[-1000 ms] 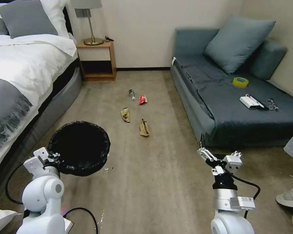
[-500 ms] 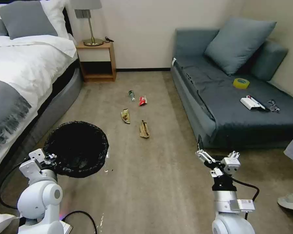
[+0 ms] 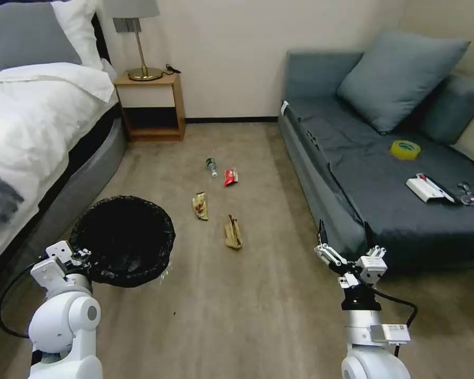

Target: Pick up the trash bin, then pick up the garbage on the floor and place it into the trash bin.

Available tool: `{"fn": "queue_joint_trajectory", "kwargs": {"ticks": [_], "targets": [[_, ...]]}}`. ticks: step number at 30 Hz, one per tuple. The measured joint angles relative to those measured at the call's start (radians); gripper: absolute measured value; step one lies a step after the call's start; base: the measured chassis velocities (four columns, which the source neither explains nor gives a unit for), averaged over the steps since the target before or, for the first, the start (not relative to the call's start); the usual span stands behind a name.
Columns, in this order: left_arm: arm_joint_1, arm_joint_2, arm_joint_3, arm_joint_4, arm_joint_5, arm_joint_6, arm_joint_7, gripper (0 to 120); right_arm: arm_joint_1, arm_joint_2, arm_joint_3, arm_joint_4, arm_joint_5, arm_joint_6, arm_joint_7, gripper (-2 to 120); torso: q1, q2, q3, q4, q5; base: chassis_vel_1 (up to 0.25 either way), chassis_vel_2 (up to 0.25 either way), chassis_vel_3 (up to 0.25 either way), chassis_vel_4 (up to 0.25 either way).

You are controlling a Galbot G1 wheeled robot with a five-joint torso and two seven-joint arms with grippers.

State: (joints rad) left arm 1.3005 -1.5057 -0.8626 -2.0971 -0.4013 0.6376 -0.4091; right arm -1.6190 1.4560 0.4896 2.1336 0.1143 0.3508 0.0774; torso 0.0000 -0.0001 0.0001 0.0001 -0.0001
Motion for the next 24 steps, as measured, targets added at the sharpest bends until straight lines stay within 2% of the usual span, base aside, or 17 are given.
{"fn": "queue_joint_trajectory", "kwargs": {"ticks": [24], "targets": [[-0.003, -0.001, -0.008, 0.006, -0.006, -0.006, 0.000, 2, 0.021, -0.011, -0.040, -0.010, -0.004, -0.006, -0.004, 100, 0.000, 0.000, 0.000, -0.0002, 0.0000, -0.270, 0.270, 0.267, -0.264]]}}
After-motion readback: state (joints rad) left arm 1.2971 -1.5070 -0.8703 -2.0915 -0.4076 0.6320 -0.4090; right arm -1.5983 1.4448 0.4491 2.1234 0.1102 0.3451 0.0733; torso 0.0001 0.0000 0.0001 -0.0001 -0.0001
